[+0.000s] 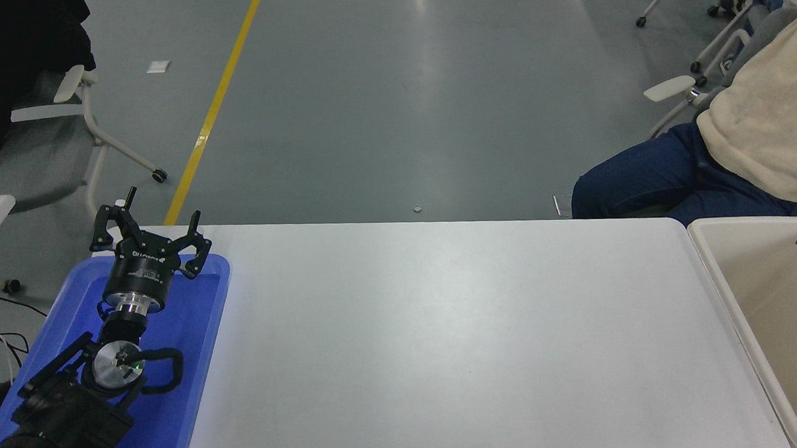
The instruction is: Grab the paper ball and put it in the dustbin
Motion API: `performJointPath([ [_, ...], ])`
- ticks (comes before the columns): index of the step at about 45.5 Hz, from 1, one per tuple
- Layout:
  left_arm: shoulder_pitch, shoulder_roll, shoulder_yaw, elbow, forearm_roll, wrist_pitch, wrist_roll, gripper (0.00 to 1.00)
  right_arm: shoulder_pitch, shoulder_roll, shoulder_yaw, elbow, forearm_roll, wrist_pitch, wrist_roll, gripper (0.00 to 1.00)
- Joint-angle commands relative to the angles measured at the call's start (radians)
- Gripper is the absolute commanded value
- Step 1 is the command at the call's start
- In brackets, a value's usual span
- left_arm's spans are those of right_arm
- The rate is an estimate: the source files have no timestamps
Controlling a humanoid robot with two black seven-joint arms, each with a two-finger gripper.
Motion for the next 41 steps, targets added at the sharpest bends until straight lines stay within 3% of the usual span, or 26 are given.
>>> performJointPath([
  [1,0.0,-0.001,0.0,0.0,0.001,0.001,0.0,1.0,-0.175,0.021,0.584,0.098,0.001,0.003,0.004,1.0],
  [12,0.0,0.001,0.0,0.0,0.001,0.001,0.0,1.0,-0.261,0.2,0.977,0.112,0.003,0.003,0.011,1.0],
  [18,0.0,-0.001,0.0,0.0,0.001,0.003,0.0,1.0,-0.296,0.255,1.051,0.145,0.007,0.041,0.065,1.0],
  [26,0.0,-0.001,0.0,0.0,0.001,0.003,0.0,1.0,-0.354,0.35,1.088,0.15,0.118,0.159,0.2,1.0],
  [33,0.0,-0.001,0.0,0.0,-0.001,0.003,0.0,1.0,-0.382,0.453,1.162,0.147,0.108,0.152,0.375,1.0],
  [34,0.0,-0.001,0.0,0.0,0.001,0.003,0.0,1.0,-0.382,0.479,1.165,0.15,0.096,0.141,0.425,1.0],
  [41,0.0,-0.001,0.0,0.0,-0.001,0.003,-0.001,1.0,-0.388,0.538,1.165,0.152,0.065,0.126,0.545,1.0],
])
